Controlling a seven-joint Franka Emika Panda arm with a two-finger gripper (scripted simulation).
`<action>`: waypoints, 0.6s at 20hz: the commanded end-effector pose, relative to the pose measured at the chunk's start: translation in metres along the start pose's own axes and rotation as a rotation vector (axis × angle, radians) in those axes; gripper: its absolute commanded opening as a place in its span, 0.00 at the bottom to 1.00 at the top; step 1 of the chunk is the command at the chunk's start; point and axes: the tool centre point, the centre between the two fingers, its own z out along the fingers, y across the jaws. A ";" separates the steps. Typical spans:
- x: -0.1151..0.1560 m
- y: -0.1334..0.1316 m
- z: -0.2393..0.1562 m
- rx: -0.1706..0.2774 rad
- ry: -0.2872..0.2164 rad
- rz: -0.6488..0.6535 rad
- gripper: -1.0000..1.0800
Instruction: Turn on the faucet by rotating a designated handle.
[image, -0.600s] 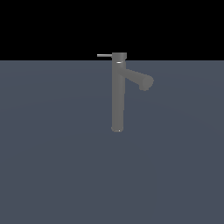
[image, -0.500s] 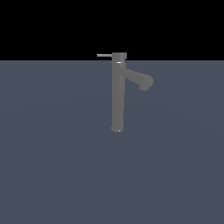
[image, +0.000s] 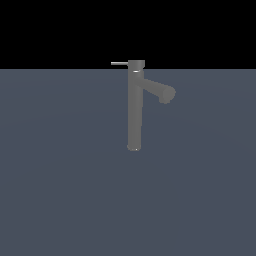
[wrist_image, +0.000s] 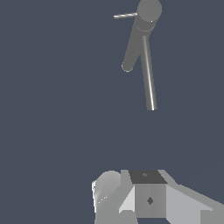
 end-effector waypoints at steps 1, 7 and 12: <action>0.011 0.001 0.008 0.000 0.001 -0.006 0.00; 0.050 0.003 0.032 0.002 0.004 -0.024 0.00; 0.090 0.005 0.057 0.003 0.008 -0.044 0.00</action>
